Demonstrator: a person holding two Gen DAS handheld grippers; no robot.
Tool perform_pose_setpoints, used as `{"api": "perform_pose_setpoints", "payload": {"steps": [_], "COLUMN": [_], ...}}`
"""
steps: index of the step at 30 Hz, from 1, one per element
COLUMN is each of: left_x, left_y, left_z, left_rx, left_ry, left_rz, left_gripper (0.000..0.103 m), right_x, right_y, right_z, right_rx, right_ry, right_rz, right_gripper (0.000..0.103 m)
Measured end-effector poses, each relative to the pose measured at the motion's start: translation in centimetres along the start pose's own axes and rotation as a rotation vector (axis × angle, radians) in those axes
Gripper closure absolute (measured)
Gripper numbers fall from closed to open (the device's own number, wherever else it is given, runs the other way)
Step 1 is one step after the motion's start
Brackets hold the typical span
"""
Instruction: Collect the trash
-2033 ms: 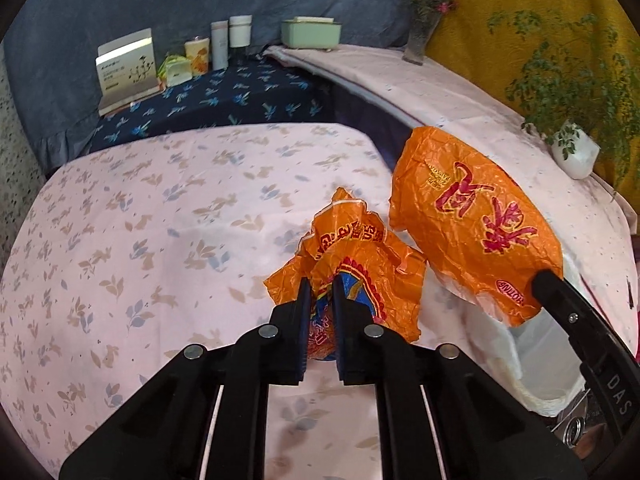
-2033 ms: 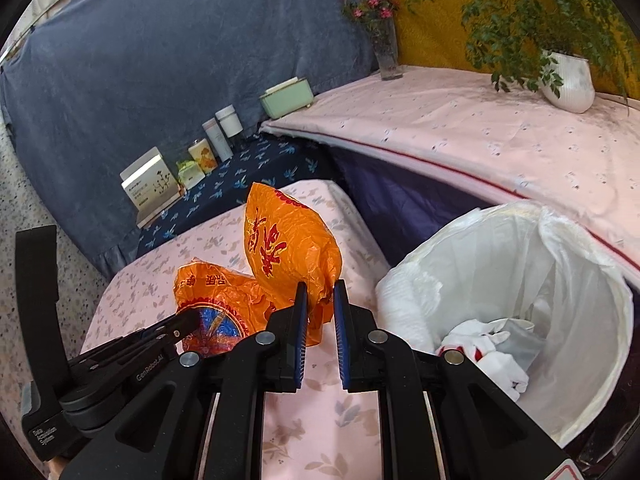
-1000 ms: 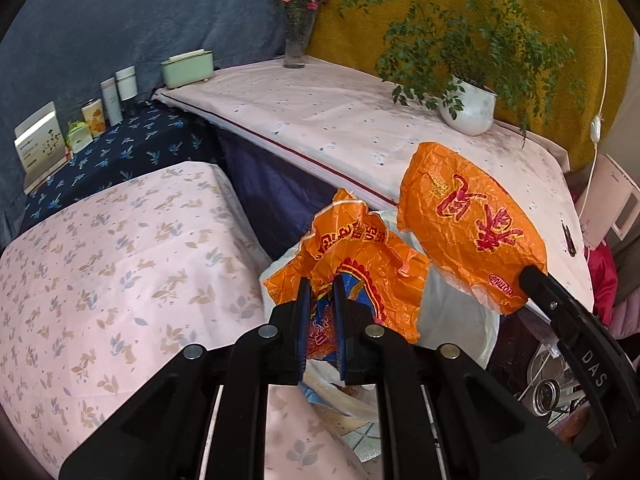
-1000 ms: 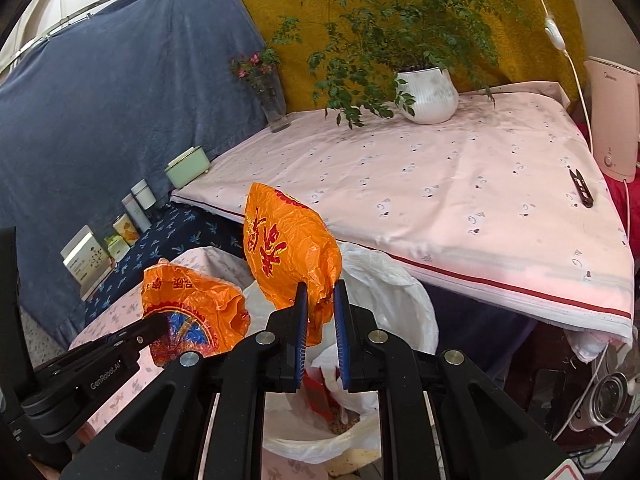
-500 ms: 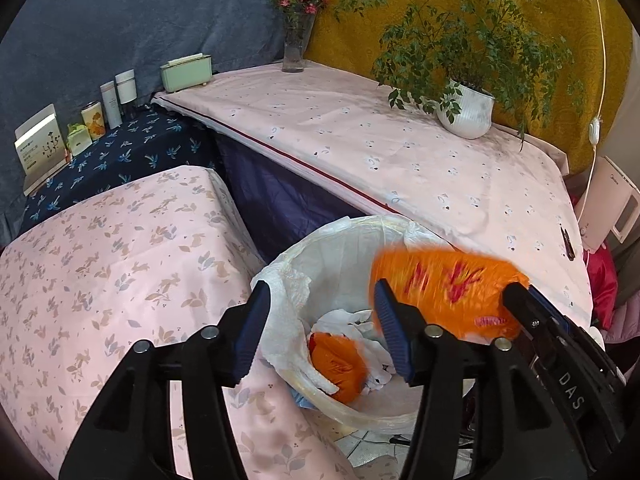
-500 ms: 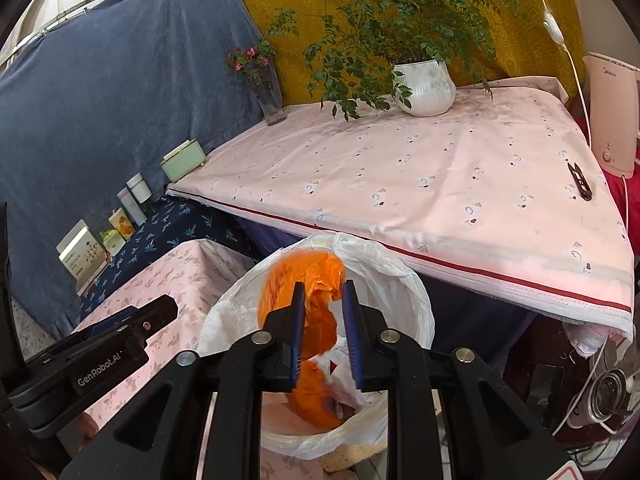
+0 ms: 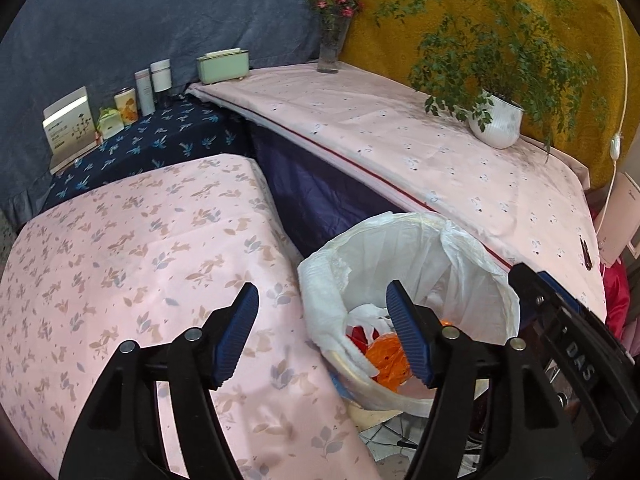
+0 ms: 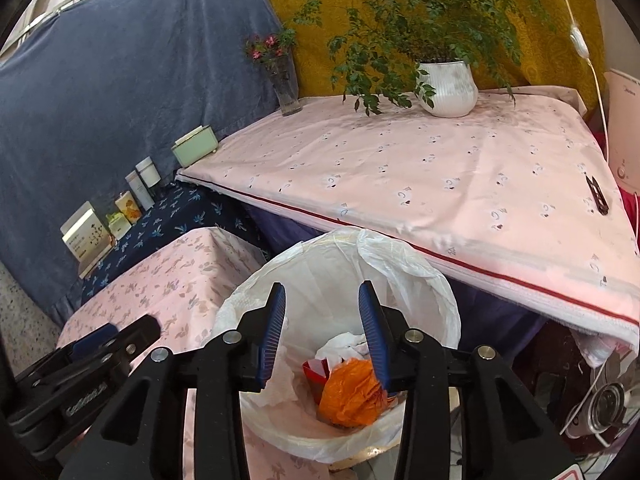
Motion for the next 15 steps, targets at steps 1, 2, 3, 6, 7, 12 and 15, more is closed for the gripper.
{"api": "perform_pose_setpoints", "payload": {"steps": [1, 2, 3, 6, 7, 12, 15], "left_x": [-0.2, -0.4, -0.7, -1.3, -1.5, -1.9, -1.9], "left_y": [0.4, 0.9, 1.3, 2.9, 3.3, 5.6, 6.6], "left_z": [-0.1, -0.2, -0.4, -0.9, -1.0, -1.8, -2.2], "left_rx": [-0.011, -0.021, -0.028, -0.045, -0.045, -0.036, -0.058], "left_ry": [-0.002, -0.003, -0.004, -0.014, -0.016, -0.023, -0.011], "left_rz": [0.006, 0.011, 0.016, 0.034, 0.043, 0.096, 0.101], "left_gripper": [0.04, 0.039, 0.035, 0.033, 0.033, 0.033, 0.033], "right_x": [0.4, 0.8, 1.1, 1.6, 1.7, 2.5, 2.7], "right_y": [0.3, 0.5, 0.8, 2.0, 2.3, 3.8, 4.4], "right_z": [0.2, 0.4, 0.6, 0.9, 0.8, 0.2, 0.0], "right_rx": [-0.016, -0.028, -0.039, -0.08, -0.09, -0.114, -0.11], "right_ry": [0.007, 0.015, 0.019, 0.026, 0.028, 0.051, 0.059], "right_rz": [-0.003, -0.004, -0.005, -0.008, -0.005, 0.004, 0.014], "right_gripper": [0.065, 0.065, 0.065, 0.065, 0.064, 0.062, 0.062]}}
Point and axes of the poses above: each gripper's, at about its wrist camera, not at the fingertips, and x roughly the way its jaws point, y to its left, z to its top, the point moved 6 cm from there along x, roughly the way its jaws point, and after that the axes turned 12 degrees about -x, right-handed, at the moved point
